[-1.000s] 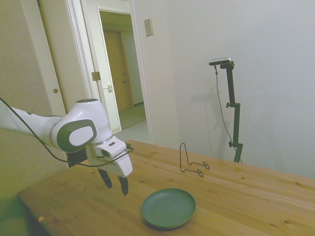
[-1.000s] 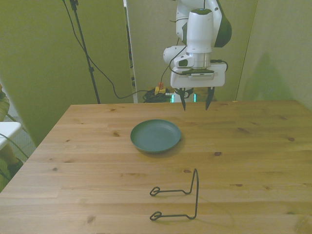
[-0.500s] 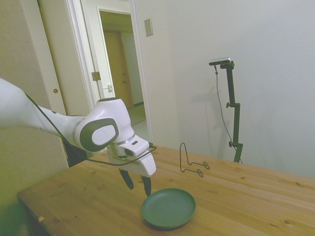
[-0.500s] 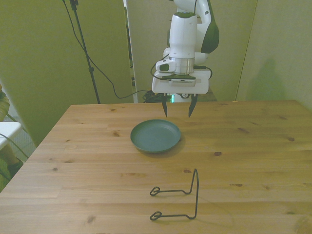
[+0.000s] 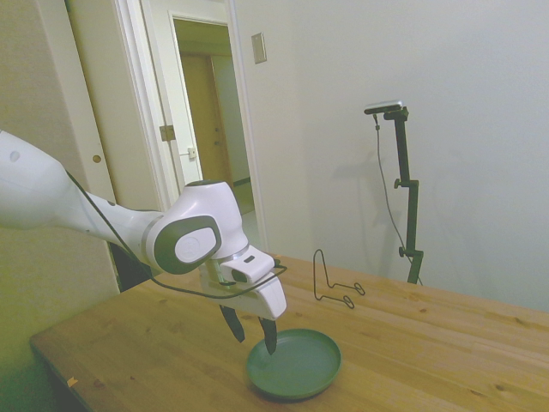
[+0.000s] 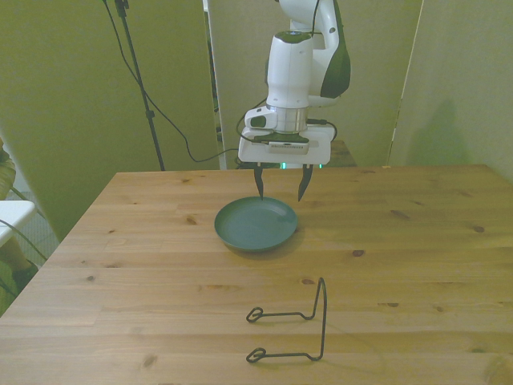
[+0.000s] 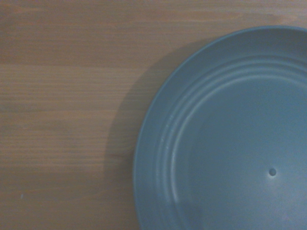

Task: Load the plate

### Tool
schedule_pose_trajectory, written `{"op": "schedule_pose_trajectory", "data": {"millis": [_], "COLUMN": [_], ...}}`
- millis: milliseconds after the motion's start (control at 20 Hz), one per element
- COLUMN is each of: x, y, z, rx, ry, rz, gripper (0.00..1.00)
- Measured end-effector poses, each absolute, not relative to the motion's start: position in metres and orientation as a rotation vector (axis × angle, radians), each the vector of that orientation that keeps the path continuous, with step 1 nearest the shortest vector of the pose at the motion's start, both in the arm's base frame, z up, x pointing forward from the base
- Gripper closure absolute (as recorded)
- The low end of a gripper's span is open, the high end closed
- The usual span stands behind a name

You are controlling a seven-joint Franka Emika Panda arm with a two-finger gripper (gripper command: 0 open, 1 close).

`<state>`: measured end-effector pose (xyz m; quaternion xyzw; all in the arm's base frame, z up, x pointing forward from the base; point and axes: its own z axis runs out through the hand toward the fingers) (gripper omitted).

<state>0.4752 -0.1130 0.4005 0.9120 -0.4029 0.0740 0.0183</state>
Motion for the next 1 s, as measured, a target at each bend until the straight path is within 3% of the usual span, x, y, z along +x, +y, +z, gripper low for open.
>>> {"op": "schedule_pose_trajectory", "data": {"millis": [500,1000], "x": [0.486,0.494], "y": [-0.118,-0.114], "z": [0.368,0.363], "rx": [2.836,2.835], "ry": [-1.241,-1.185], "rz": [0.235,0.247], "gripper": [0.00,0.00]}}
